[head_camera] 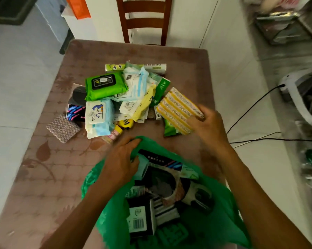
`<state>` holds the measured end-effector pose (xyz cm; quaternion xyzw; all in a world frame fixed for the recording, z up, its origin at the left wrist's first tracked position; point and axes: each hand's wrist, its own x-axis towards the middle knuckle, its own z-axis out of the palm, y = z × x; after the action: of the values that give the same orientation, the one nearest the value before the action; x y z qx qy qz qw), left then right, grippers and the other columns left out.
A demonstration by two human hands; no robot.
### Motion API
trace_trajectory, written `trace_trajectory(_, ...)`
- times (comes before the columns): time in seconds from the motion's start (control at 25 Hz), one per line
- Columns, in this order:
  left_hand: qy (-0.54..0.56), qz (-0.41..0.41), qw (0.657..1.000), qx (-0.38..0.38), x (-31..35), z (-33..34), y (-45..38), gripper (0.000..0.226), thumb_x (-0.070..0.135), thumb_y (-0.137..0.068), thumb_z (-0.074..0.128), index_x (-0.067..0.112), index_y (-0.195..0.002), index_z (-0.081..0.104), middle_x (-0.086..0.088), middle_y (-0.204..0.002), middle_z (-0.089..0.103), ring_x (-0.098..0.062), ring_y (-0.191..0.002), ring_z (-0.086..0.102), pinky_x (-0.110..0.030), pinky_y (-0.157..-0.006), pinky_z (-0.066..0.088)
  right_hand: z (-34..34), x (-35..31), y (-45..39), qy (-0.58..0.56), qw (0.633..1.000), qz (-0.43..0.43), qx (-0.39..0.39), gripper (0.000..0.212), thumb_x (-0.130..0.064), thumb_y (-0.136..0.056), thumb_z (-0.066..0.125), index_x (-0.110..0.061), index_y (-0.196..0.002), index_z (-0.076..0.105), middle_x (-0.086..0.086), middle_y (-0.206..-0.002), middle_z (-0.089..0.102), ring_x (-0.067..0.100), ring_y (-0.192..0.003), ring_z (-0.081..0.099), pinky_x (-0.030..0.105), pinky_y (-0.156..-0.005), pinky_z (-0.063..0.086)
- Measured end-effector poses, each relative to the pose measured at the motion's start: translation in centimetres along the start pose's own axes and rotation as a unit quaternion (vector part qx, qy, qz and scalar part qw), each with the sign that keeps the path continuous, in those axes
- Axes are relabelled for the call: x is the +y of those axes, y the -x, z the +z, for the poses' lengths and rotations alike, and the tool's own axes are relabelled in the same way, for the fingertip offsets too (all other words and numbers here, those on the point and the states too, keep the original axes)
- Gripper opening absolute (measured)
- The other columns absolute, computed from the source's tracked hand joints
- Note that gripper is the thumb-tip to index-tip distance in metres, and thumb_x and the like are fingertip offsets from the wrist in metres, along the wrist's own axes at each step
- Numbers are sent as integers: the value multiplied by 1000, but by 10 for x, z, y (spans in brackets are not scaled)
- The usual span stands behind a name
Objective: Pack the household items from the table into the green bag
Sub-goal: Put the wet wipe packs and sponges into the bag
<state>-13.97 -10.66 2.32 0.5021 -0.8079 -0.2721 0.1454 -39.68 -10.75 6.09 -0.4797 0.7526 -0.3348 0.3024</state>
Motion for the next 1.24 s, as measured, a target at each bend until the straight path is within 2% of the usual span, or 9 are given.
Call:
trace_trajectory(0.08, 21, 3, 1000, -6, 2, -2, -5, 58, -5, -68, 67, 5, -124, 57, -11, -127, 55, -30, -99, 60, -30, -81, 47, -33, -21, 52, -80, 978, -14, -191, 27, -5, -83, 63, -29, -94, 68, -21, -77, 72, -2, -72, 68, 13, -58, 52)
trace_trajectory(0.16, 24, 16, 1000, -9, 1, -4, -8, 60, -4, -68, 64, 6, -127, 54, -9, -128, 51, -28, -104, 57, -28, -84, 45, -35, -18, 80, 29, 929, -2, -369, 24, -8, -79, 67, -29, -91, 65, -15, -77, 70, 0, -70, 67, 17, -60, 52)
trace_trajectory(0.28, 30, 20, 999, -13, -3, -8, -6, 60, -6, -69, 62, 6, -127, 54, -9, -130, 49, -25, -106, 54, -22, -86, 39, 4, 4, 94, 190, 870, 11, -455, 23, -21, -76, 71, -27, -98, 66, -9, -82, 66, 4, -71, 64, 27, -64, 54)
trace_trajectory(0.44, 28, 25, 999, -12, -4, -9, -1, 59, -3, -70, 62, 9, -127, 54, -7, -126, 47, -23, -99, 56, -26, -80, 46, 31, 10, 90, 140, 947, -2, -289, 34, -23, -84, 69, -24, -118, 65, -7, -109, 65, 11, -97, 65, 27, -82, 54)
trace_trajectory(0.64, 26, 22, 999, -3, 3, 0, -5, 61, -4, -68, 61, 13, -126, 54, -7, -121, 49, -23, -92, 58, -25, -66, 45, 29, 2, 20, 11, 999, 16, -37, 12, -25, -85, 66, -26, -97, 64, -13, -93, 66, 4, -76, 62, 21, -63, 50)
trace_trajectory(0.8, 28, 5, 1000, 3, 0, 3, -4, 60, -3, -69, 63, 13, -126, 53, -7, -121, 47, -21, -88, 56, -31, -67, 52, 86, 64, -81, 122, 980, 149, -58, 93, -51, -62, 68, -28, -143, 28, 8, -135, 51, 33, -114, 57, 48, -91, 50)
trace_trajectory(0.92, 16, 23, 1000, 11, -6, 0, 5, 56, -2, -67, 64, 16, -118, 54, -5, -118, 47, -12, -79, 48, -20, -59, 47, 136, 110, -104, 190, 965, 169, -65, 124, -68, -45, 73, -36, -144, 4, 16, -146, 35, 41, -123, 45, 57, -98, 41)
trace_trajectory(1.04, 7, 33, 999, 1, -8, -5, 14, 55, -1, -68, 65, 21, -118, 55, 0, -122, 46, -4, -78, 41, -4, -56, 30, 135, 112, -102, 209, 962, 179, -2, 106, -54, -53, 79, -29, -137, 18, 16, -129, 48, 38, -111, 51, 51, -95, 44)
trace_trajectory(1.24, 30, 11, 1000, 3, -3, -5, 13, 70, 0, -69, 66, 17, -133, 45, -6, -131, 42, -19, -98, 50, -23, -74, 46, 43, 53, -13, -218, 953, 210, 0, 54, -39, -64, 70, -27, -111, 47, 8, -113, 63, 25, -89, 63, 37, -65, 53)
